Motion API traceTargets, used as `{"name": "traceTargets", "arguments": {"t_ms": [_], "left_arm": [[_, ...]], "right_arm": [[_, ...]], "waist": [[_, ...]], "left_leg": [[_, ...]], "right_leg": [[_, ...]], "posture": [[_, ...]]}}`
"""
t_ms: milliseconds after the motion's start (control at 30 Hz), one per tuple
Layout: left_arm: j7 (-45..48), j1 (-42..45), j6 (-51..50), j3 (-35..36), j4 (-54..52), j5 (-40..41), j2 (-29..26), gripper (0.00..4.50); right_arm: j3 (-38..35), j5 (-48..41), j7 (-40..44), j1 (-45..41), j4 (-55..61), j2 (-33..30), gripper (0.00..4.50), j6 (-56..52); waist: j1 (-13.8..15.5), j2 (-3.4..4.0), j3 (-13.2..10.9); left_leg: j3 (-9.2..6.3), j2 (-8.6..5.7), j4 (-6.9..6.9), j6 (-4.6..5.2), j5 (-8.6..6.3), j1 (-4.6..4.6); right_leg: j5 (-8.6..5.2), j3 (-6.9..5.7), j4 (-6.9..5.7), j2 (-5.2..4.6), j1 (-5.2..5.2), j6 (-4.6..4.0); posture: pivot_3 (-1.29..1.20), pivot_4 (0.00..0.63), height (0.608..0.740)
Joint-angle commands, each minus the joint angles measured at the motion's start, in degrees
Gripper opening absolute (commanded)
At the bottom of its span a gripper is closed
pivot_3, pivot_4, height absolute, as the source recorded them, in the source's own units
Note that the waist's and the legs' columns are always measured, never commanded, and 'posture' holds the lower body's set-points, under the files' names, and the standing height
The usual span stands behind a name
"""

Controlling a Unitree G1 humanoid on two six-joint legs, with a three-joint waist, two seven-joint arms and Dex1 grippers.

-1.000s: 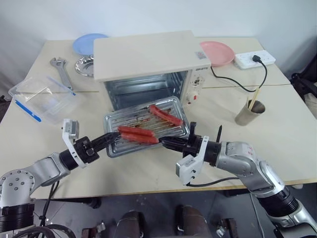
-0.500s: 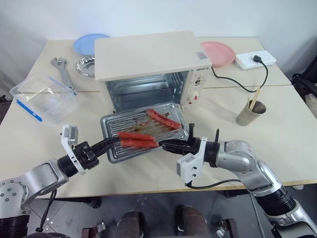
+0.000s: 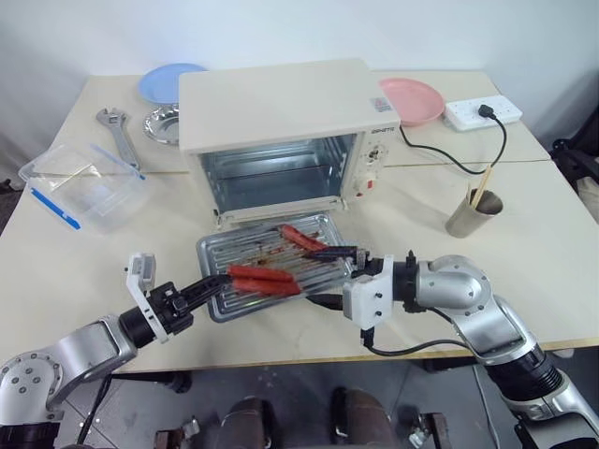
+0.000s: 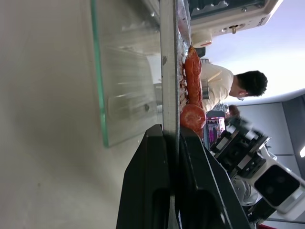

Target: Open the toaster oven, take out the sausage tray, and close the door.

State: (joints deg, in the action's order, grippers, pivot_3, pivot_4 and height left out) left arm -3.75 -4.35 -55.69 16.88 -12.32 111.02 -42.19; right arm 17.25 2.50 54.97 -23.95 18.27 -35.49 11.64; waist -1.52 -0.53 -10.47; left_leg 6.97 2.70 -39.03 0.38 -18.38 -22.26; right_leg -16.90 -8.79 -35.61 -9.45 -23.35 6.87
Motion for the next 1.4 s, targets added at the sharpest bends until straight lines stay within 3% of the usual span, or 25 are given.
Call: {"name": "traceTargets", "arguments": {"t_ms": [33, 233, 433, 567, 733, 900, 1200, 1400], "left_arm": [[-0.70, -1.73, 1.38, 0.49, -2.51, 1.56, 0.82, 0.00], [-0.55, -4.24, 2.97, 3.16, -5.16, 1.98, 3.68, 0.00], [-0.31, -9.31, 5.26, 7.07, -9.06, 1.98, 8.16, 0.00], [-0.85, -11.85, 6.73, 7.53, -11.96, 1.98, 11.02, 0.00], [-1.54, -16.02, 10.42, 8.38, -17.33, 1.98, 15.62, 0.00], [-1.88, -20.26, 14.17, 8.96, -21.00, 1.98, 18.40, 0.00], [-1.61, -32.25, 23.89, 9.92, -29.48, 1.98, 27.09, 0.00], [-0.65, -38.40, 27.05, 8.56, -32.06, 1.98, 29.93, 0.00]], "right_arm": [[-3.54, -10.56, 3.12, -0.74, 4.21, -0.62, 4.48, -3.44], [-8.22, -22.51, 6.46, -1.22, 4.17, -1.59, 4.48, -10.70], [-12.09, -32.61, 15.36, -0.14, 0.75, -6.99, 4.48, -18.97], [-13.17, -31.61, 21.26, 1.16, -5.70, -9.33, 4.48, -16.22], [-12.33, -23.99, 21.95, -1.94, -20.81, -9.05, 4.48, -9.99], [-11.77, -20.33, 23.11, -6.34, -35.41, -7.23, 3.35, -5.83], [-10.46, -14.09, 24.88, -11.79, -54.04, -2.24, 0.20, 6.39], [-10.02, -11.65, 25.04, -14.70, -60.94, 1.91, 0.04, 10.14]], "waist": [[-0.01, 0.00, 0.00], [0.05, 0.00, 0.00], [0.08, -0.01, 0.00], [0.14, -0.01, 0.00], [0.10, -0.01, 0.01], [-0.07, -0.01, 0.00], [-0.05, -0.01, 0.00], [0.01, 0.01, 0.00]], "left_leg": [[0.00, 0.00, 0.00, 0.00, 0.00, 0.00], [-0.01, 0.00, 0.00, 0.00, -0.01, 0.00], [0.00, 0.00, 0.01, 0.04, -0.04, -0.01], [0.01, -0.01, 0.00, 0.06, -0.05, 0.01], [0.05, 0.00, -0.05, 0.07, -0.06, 0.02], [0.09, 0.00, -0.05, 0.07, -0.05, 0.06], [0.12, 0.00, -0.07, 0.08, -0.06, 0.07], [0.06, 0.00, -0.12, 0.09, -0.07, 0.09]], "right_leg": [[0.00, 0.00, 0.00, 0.00, 0.00, 0.00], [0.00, -0.01, 0.01, 0.00, 0.02, 0.00], [0.00, 0.00, 0.07, 0.00, 0.02, 0.00], [0.00, 0.00, 0.14, 0.00, 0.09, 0.00], [0.00, 0.01, 0.18, 0.00, 0.12, -0.01], [-0.01, 0.03, 0.19, 0.01, 0.12, -0.03], [-0.01, 0.04, 0.55, 0.01, 0.18, -0.05], [-0.01, -0.01, 0.60, 0.01, 0.28, -0.09]], "posture": [[0.00, 0.150, 0.740], [0.00, 0.150, 0.740], [0.00, 0.150, 0.740], [0.00, 0.150, 0.740], [0.00, 0.150, 0.740], [0.00, 0.150, 0.740], [0.00, 0.150, 0.740], [0.00, 0.150, 0.740]]}}
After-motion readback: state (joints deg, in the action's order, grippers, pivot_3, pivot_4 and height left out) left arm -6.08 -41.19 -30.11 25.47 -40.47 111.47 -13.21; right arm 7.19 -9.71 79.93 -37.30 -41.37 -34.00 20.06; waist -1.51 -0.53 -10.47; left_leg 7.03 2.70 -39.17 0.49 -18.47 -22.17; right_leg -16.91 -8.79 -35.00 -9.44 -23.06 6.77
